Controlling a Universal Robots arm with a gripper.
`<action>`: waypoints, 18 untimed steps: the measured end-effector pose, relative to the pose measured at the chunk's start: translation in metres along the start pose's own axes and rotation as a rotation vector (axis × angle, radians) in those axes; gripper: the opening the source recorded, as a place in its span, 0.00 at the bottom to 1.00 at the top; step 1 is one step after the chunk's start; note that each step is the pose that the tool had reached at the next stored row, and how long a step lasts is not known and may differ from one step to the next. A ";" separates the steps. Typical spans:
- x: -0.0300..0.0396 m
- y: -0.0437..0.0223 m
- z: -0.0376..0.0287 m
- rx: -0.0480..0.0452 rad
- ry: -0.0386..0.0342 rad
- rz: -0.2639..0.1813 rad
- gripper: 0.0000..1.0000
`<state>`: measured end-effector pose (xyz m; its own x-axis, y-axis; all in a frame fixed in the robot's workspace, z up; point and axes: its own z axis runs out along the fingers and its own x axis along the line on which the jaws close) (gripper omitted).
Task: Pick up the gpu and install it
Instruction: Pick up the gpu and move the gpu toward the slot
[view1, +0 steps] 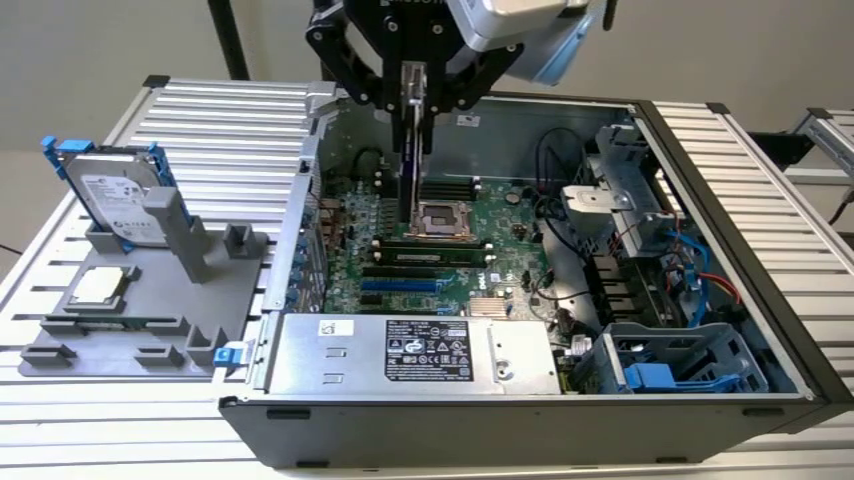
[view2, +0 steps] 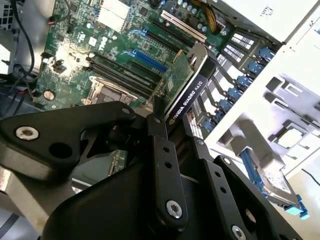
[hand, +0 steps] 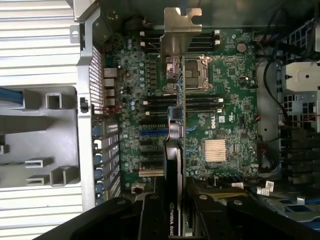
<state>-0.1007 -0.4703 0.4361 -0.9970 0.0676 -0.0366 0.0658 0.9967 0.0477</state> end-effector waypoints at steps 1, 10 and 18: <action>-0.0013 0.0001 0.0000 0.0000 0.0000 0.000 0.00; -0.0130 0.0009 0.0005 0.0001 0.0000 0.000 0.00; -0.0234 0.0015 0.0009 0.0000 0.0000 0.000 0.00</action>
<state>-0.0772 -0.4703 0.4361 -0.9970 0.0676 -0.0366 0.0658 0.9967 0.0476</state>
